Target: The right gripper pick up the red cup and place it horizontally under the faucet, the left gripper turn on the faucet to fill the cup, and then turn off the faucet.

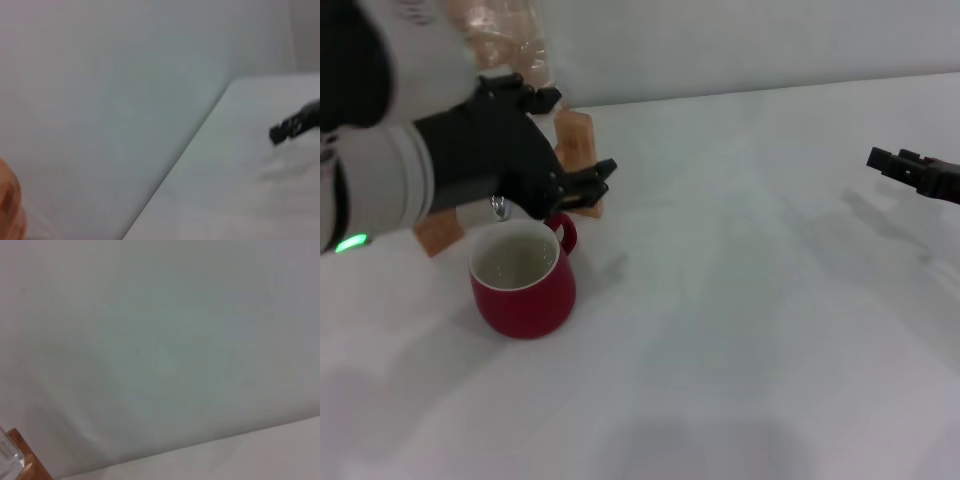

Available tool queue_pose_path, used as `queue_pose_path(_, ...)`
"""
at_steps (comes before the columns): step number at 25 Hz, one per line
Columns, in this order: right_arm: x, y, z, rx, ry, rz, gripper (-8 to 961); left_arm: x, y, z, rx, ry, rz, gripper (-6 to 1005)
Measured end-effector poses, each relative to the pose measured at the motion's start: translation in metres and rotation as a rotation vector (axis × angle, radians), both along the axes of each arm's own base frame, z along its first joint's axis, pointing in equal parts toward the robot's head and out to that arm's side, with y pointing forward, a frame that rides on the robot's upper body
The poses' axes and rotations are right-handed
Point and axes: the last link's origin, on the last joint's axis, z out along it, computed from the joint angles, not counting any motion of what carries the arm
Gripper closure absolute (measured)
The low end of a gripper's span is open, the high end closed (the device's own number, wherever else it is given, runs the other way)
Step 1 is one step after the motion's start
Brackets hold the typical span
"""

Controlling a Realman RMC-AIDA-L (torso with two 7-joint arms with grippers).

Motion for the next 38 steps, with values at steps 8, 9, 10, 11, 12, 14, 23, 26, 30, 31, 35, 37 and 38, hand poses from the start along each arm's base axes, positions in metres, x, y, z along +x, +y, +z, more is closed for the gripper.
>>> queue_pose_path(8,0.007,-0.005,0.01,0.019,-0.004,-0.008,362,-0.019,-0.02,0.008,-0.052,-0.228,0.106,199)
queue_pose_path(9,0.007,-0.006,0.011,0.019,-0.006,-0.008,362,-0.021,-0.023,0.01,-0.055,-0.261,0.113,199)
queue_pose_path(10,0.008,-0.006,0.012,0.02,-0.009,-0.008,362,-0.025,-0.026,0.013,-0.054,-0.291,0.116,199)
queue_pose_path(11,0.008,-0.006,0.013,0.02,-0.011,-0.007,362,-0.029,-0.029,0.016,-0.052,-0.324,0.117,199)
queue_pose_path(12,0.008,-0.005,0.013,0.021,-0.013,-0.006,362,-0.032,-0.032,0.019,-0.049,-0.357,0.117,199)
queue_pose_path(14,0.007,-0.004,0.014,0.021,-0.016,-0.001,362,-0.041,-0.038,0.026,-0.032,-0.425,0.125,199)
queue_pose_path(23,0.005,-0.005,0.015,0.009,-0.06,0.041,362,-0.123,-0.036,0.074,0.119,-0.861,0.289,199)
queue_pose_path(26,0.002,-0.006,0.015,0.006,-0.08,0.075,362,-0.158,-0.034,0.09,0.166,-0.972,0.352,199)
queue_pose_path(30,-0.001,-0.01,0.014,0.006,-0.123,0.141,362,-0.189,-0.033,0.102,0.19,-1.077,0.406,199)
queue_pose_path(31,-0.002,-0.012,0.014,0.007,-0.135,0.16,362,-0.2,-0.034,0.106,0.199,-1.11,0.421,199)
queue_pose_path(35,-0.004,-0.017,0.012,0.003,-0.18,0.221,362,-0.253,-0.048,0.12,0.261,-1.236,0.493,199)
queue_pose_path(37,-0.003,-0.019,0.013,0.003,-0.189,0.231,362,-0.271,-0.056,0.124,0.309,-1.255,0.528,199)
queue_pose_path(38,-0.002,-0.02,0.014,0.01,-0.189,0.227,362,-0.28,-0.061,0.125,0.338,-1.263,0.546,199)
